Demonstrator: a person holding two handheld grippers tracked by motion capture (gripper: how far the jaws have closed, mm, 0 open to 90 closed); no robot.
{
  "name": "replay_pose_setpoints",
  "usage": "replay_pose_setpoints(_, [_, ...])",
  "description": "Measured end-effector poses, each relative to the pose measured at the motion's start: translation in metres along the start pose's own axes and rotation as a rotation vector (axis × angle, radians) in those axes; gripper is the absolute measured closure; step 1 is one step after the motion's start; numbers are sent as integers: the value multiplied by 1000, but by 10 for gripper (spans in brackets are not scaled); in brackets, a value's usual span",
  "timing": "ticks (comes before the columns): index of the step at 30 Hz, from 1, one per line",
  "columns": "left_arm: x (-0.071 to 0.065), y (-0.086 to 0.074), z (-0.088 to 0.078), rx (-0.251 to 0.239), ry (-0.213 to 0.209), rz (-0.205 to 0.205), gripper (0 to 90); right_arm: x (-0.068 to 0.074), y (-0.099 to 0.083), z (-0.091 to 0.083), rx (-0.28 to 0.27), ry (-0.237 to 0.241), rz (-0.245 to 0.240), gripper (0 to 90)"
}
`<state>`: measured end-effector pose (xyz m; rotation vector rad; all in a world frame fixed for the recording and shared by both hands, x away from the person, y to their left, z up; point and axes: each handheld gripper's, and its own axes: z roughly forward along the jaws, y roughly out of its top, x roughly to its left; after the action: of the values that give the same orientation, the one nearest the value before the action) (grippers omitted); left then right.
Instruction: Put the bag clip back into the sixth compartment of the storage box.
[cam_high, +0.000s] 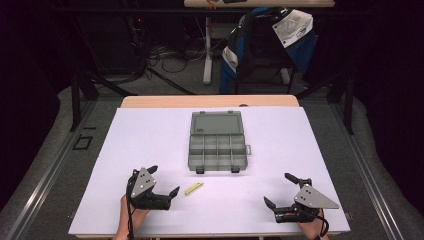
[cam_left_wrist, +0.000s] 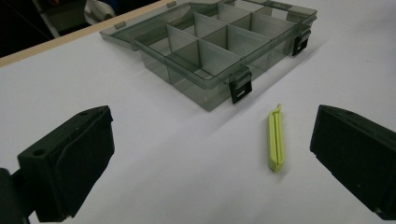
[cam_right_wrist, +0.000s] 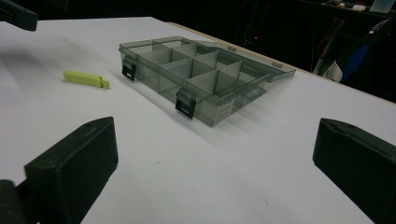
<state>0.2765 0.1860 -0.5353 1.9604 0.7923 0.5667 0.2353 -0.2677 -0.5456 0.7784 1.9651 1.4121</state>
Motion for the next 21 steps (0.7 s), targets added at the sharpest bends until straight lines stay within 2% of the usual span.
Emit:
replay_pose_setpoints(5, [0,3,5,30,-13,-9,0,0,0,0,3,1,2,0])
replay_pose_setpoints(14, [-4,12,17,124,-46,21,0,0,-1,2,21,8,6,0])
replay_pose_setpoints(21, [-6,18,23,166,-63,35,0,0,-1,2,19,15,4,0])
